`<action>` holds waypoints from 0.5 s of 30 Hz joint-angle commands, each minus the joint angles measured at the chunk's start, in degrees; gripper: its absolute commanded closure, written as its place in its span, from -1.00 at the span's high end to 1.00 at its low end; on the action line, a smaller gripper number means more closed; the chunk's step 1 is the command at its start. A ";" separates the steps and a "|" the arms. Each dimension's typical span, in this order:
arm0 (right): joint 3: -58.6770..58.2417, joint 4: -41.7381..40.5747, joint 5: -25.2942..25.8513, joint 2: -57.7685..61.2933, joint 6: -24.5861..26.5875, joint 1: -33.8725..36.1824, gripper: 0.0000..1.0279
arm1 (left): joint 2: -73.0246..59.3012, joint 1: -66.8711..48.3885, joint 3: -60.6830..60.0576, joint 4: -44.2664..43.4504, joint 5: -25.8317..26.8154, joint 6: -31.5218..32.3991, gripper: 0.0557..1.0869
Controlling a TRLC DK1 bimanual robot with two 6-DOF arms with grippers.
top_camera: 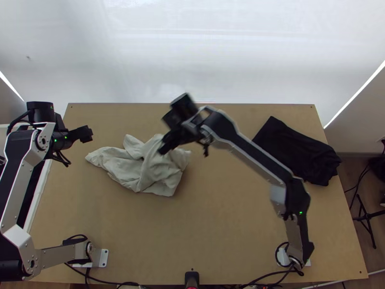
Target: Fold the t-shirt
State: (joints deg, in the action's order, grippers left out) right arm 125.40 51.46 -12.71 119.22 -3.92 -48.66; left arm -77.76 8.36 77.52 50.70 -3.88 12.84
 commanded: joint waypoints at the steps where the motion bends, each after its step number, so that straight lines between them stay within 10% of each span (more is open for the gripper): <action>1: -4.64 -1.72 -0.12 -4.96 -1.70 7.71 -0.95 | -0.64 -0.45 0.88 0.02 0.01 -0.01 0.92; 15: -17.21 -8.31 0.14 -12.17 -4.78 18.96 -0.95 | -0.38 -2.03 0.71 1.07 0.01 -0.98 0.92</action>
State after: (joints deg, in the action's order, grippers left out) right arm 113.93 46.04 -12.88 110.00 -7.25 -34.79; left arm -78.43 7.60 78.22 51.11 -3.88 12.36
